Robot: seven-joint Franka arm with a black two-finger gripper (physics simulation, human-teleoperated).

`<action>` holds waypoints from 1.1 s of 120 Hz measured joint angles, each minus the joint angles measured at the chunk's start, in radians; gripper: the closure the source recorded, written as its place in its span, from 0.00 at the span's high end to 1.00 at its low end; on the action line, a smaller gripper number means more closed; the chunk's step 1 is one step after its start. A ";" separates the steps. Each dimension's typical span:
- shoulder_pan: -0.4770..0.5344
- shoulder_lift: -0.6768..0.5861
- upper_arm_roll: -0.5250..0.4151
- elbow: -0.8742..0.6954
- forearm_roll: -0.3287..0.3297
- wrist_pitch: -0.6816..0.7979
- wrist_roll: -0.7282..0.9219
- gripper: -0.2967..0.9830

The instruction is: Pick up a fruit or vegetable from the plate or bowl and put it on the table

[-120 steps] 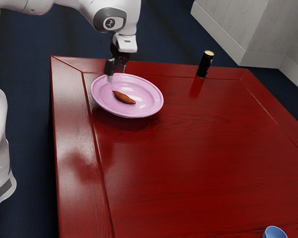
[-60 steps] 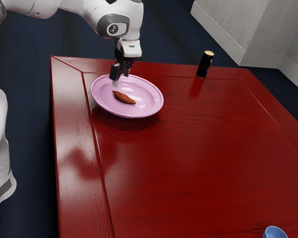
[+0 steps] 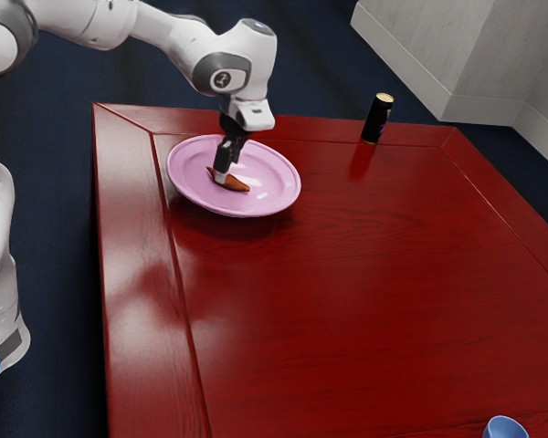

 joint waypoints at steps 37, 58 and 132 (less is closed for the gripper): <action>0.004 0.018 0.007 -0.015 -0.001 0.034 -0.046 0.77; 0.005 0.049 0.007 -0.016 -0.002 0.046 -0.062 0.77; 0.007 0.094 0.007 -0.015 -0.003 0.075 -0.094 0.63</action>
